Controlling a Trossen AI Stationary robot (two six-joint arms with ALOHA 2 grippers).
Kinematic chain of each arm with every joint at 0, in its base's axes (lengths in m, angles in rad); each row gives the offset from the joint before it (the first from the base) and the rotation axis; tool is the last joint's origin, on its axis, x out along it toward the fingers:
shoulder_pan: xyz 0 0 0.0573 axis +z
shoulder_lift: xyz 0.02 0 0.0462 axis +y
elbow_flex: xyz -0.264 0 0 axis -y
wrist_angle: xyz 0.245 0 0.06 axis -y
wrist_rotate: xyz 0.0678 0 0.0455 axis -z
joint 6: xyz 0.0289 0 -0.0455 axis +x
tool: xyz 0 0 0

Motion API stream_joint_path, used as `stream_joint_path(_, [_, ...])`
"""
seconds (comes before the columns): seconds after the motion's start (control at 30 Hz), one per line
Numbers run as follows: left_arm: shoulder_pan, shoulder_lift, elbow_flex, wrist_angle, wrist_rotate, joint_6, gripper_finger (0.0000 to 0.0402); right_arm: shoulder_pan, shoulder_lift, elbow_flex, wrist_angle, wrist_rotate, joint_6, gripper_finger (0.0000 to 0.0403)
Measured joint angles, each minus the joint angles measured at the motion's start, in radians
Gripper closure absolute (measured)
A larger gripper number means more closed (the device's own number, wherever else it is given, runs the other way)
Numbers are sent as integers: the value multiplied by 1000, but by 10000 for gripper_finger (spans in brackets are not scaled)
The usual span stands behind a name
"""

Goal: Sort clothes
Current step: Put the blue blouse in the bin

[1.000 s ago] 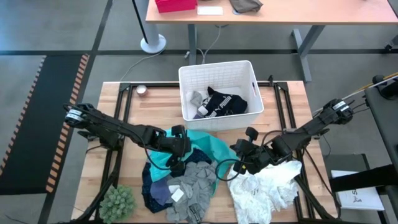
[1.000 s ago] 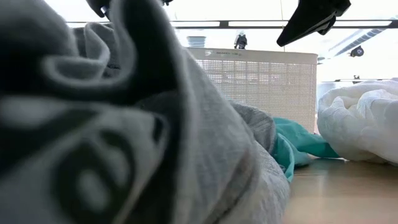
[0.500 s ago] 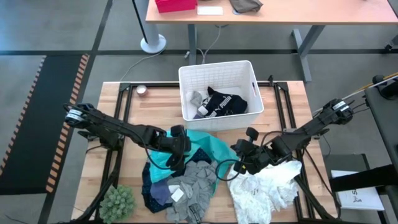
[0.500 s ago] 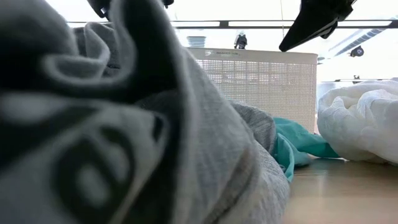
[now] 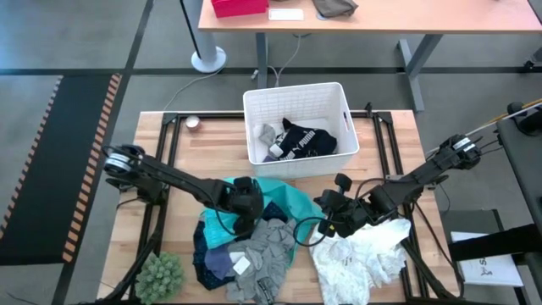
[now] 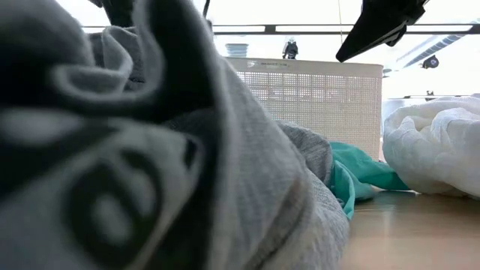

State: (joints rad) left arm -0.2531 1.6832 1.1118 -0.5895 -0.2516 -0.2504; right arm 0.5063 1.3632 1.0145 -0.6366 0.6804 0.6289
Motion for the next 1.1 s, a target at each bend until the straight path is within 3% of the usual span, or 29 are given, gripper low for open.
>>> stream_joint_path(0.13, [0,27,0,-6,-2,-2,240,0,0,0,0,0,0,403])
stream_joint_path(0.33, [1,11,0,-30,-1,-3,387,0,0,0,0,-1,0,403])
stream_joint_path(0.53, [0,-29,53,-106,-26,-6,398,0,0,0,0,-1,0,403])
stream_joint_path(0.83, [-7,-79,271,-318,-178,18,400,0,0,0,0,-1,0,403])
stream_joint_path(1.1, [-14,-163,426,-341,-236,90,401,0,0,0,19,-3,-14,403])
